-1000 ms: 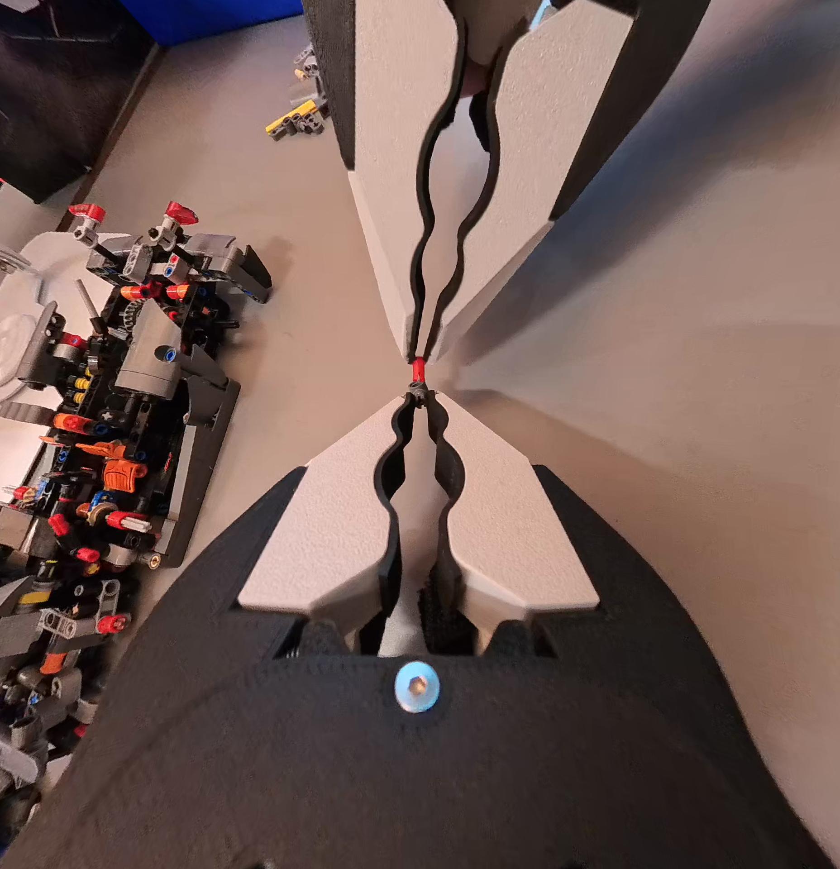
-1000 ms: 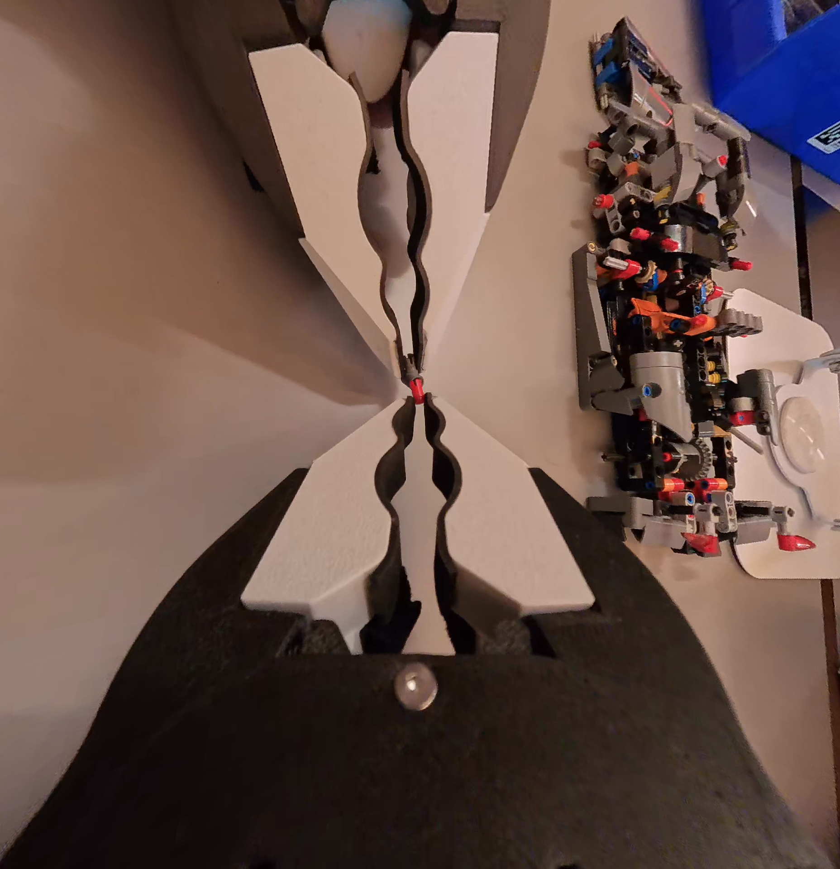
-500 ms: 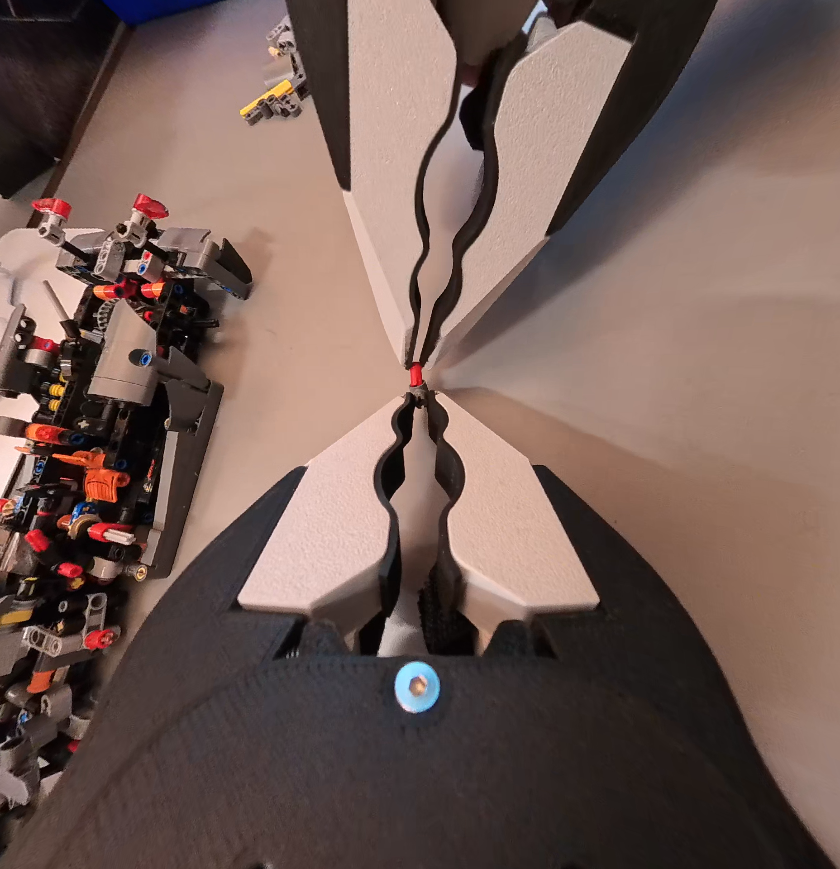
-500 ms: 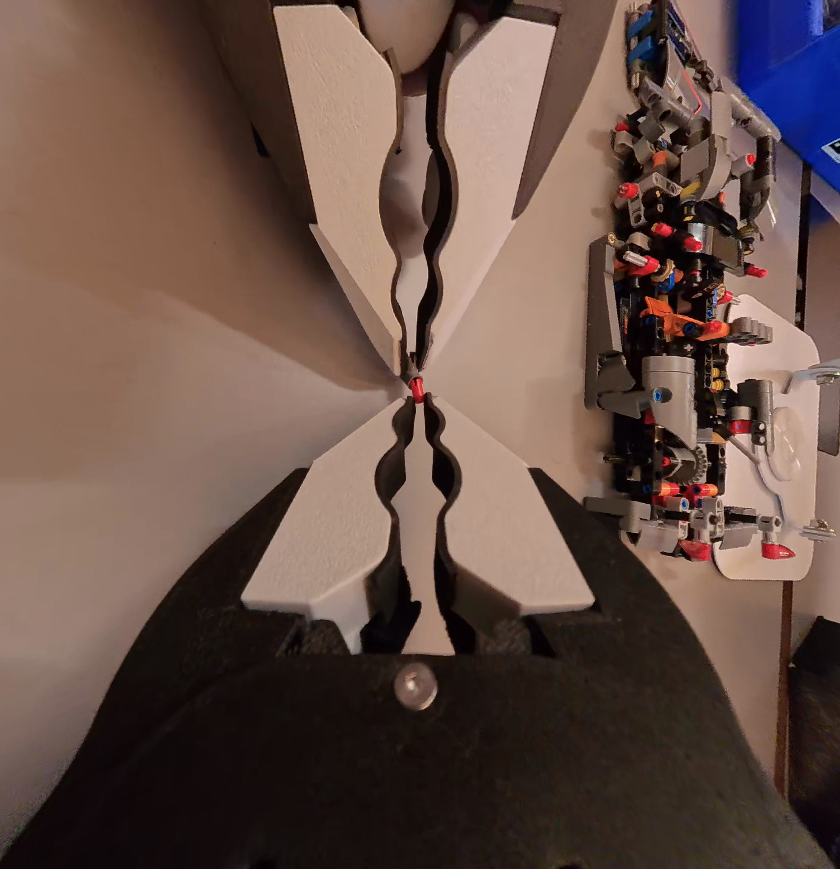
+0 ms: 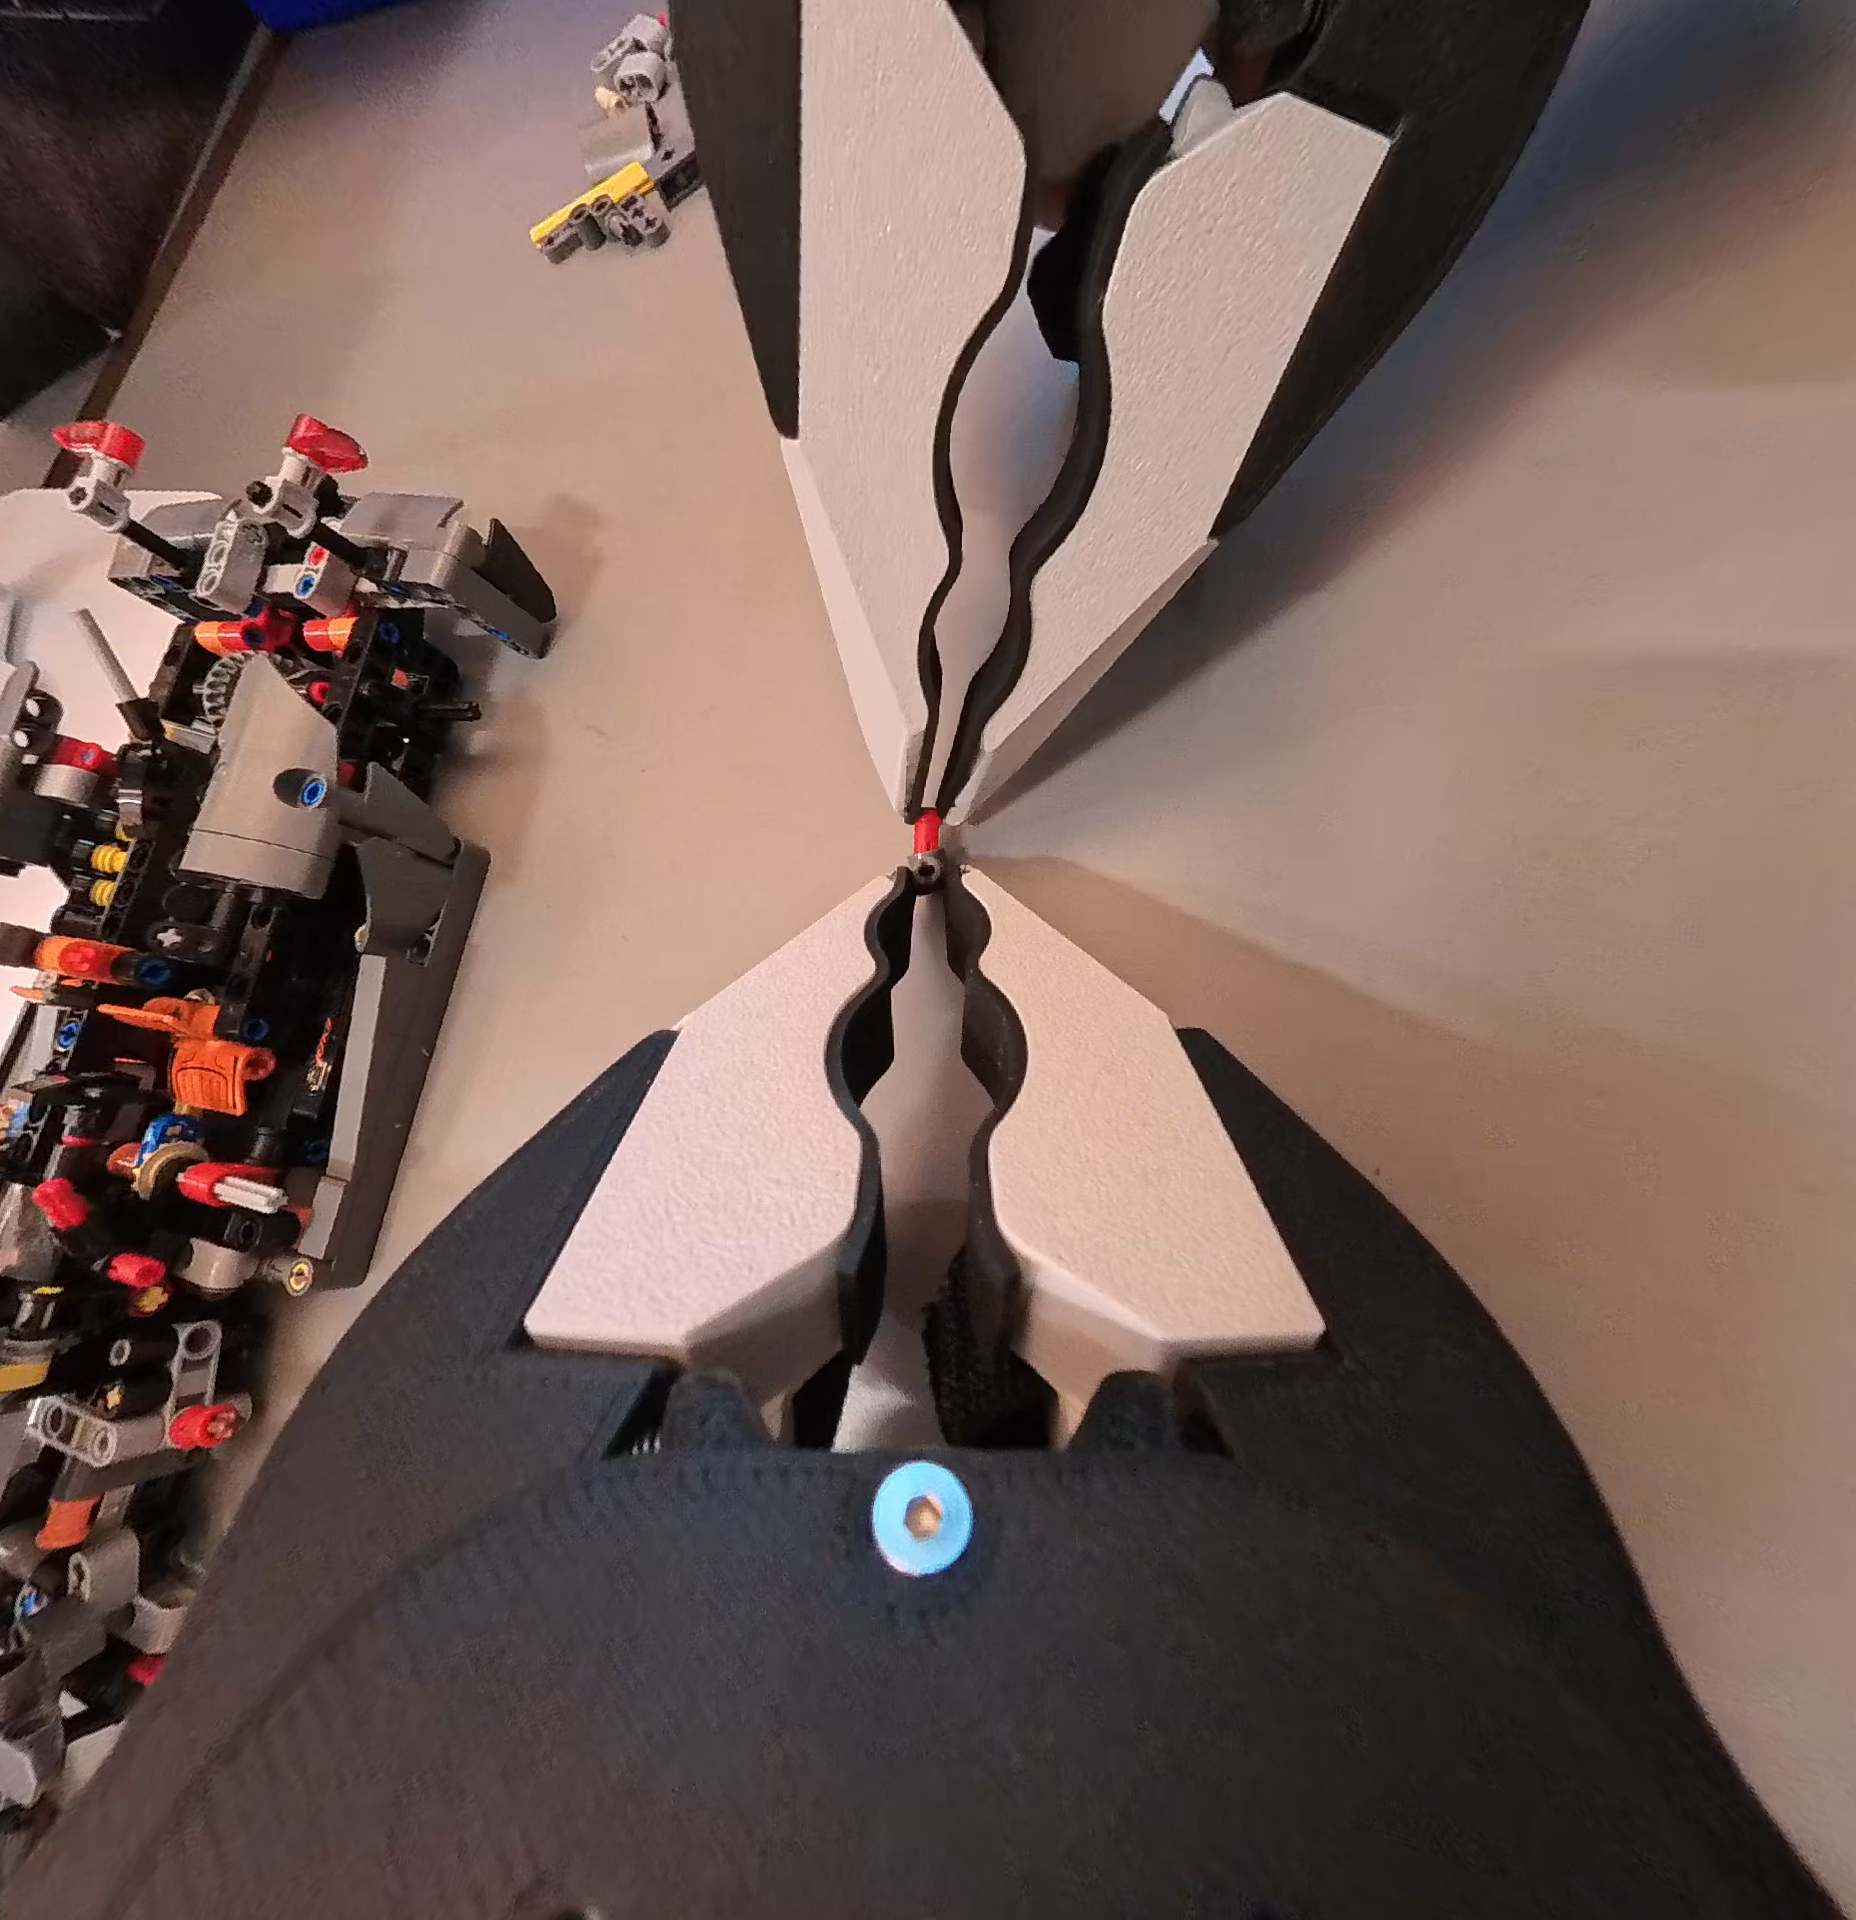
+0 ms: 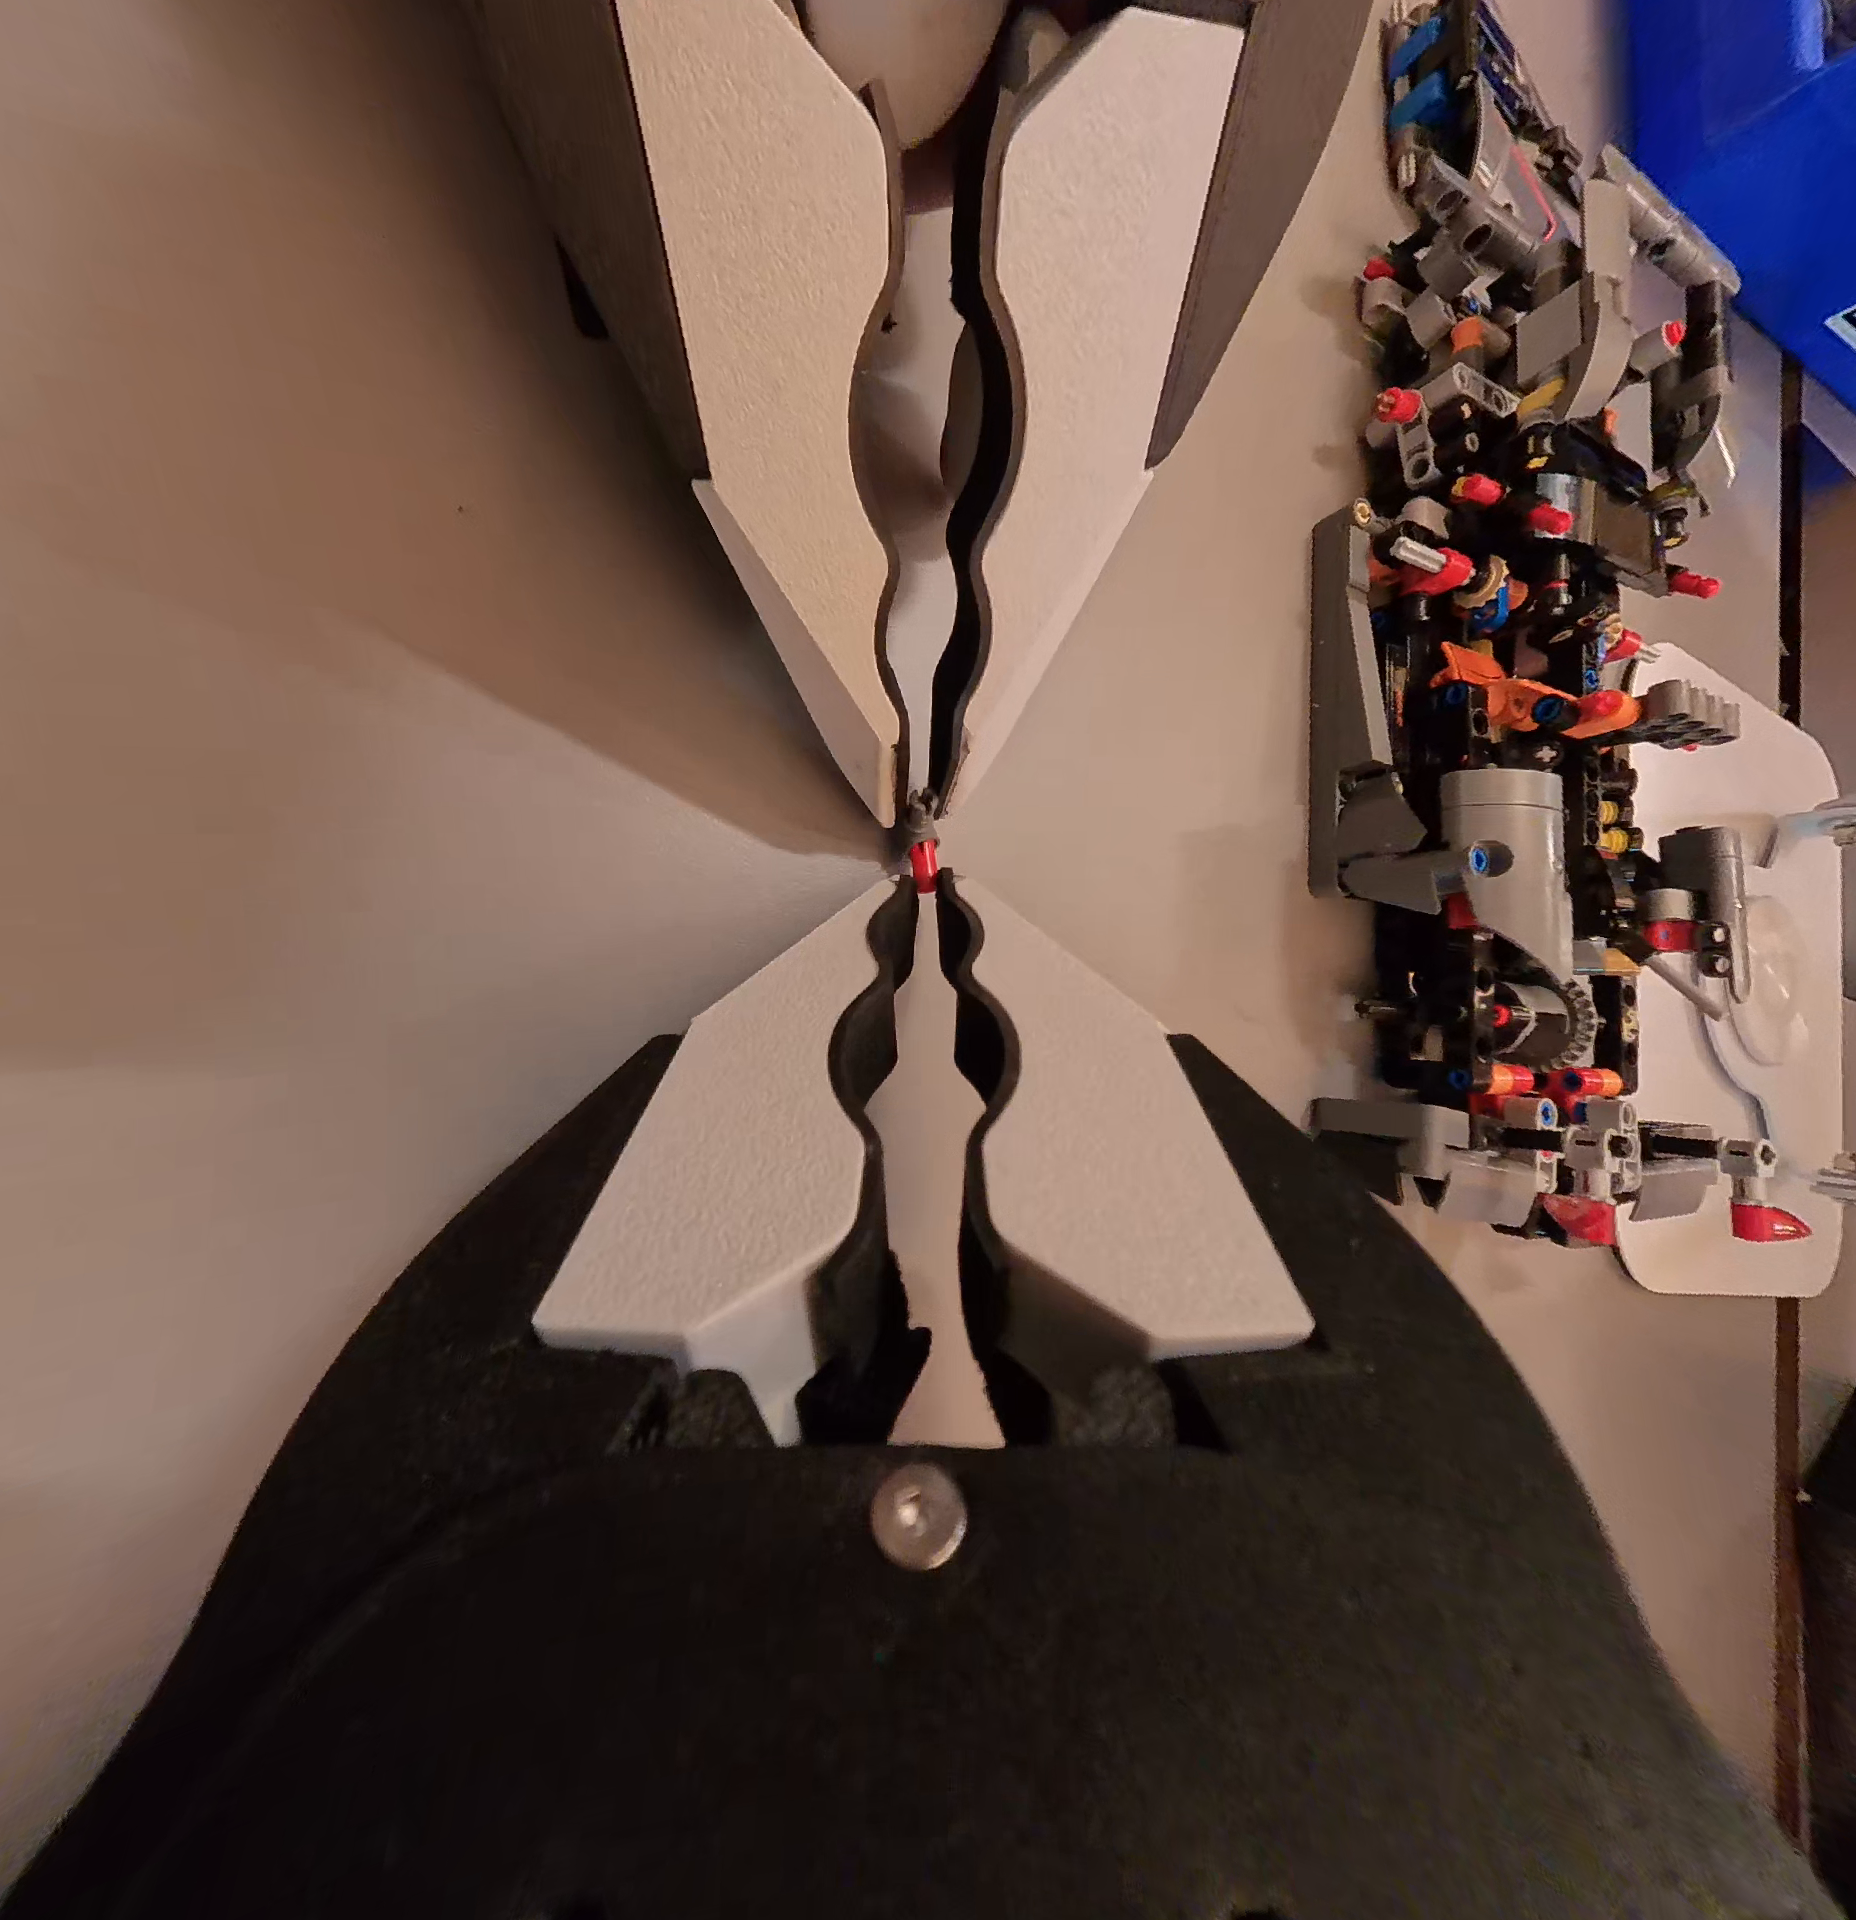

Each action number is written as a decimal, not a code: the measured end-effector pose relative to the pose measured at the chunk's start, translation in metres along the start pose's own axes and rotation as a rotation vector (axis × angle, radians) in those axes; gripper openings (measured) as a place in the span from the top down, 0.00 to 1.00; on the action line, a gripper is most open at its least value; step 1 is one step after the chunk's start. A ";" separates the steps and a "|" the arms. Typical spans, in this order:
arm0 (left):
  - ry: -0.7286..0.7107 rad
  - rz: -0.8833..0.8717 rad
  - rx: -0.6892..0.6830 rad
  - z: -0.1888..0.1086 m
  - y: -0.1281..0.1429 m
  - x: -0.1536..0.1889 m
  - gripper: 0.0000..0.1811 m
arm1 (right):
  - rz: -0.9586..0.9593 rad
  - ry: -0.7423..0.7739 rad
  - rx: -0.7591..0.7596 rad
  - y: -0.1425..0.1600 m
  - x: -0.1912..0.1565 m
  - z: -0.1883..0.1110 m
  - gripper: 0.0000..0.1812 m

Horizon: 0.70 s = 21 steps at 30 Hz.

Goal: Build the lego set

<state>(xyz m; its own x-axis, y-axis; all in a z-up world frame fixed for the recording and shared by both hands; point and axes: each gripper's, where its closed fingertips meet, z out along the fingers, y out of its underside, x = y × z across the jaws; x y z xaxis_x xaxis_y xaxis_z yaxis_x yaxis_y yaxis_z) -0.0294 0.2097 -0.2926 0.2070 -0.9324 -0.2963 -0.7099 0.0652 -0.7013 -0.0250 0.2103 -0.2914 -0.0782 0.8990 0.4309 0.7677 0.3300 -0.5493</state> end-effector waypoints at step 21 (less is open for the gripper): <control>0.107 -0.038 0.013 0.000 0.000 0.002 0.98 | 0.146 -0.143 0.169 0.001 -0.002 0.003 0.99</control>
<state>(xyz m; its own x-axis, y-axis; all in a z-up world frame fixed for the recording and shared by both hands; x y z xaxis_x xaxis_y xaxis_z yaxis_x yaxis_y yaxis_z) -0.0289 0.2076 -0.2931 0.1600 -0.9668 -0.1991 -0.6939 0.0333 -0.7193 -0.0261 0.2093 -0.2948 -0.0724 0.9682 0.2395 0.6611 0.2264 -0.7154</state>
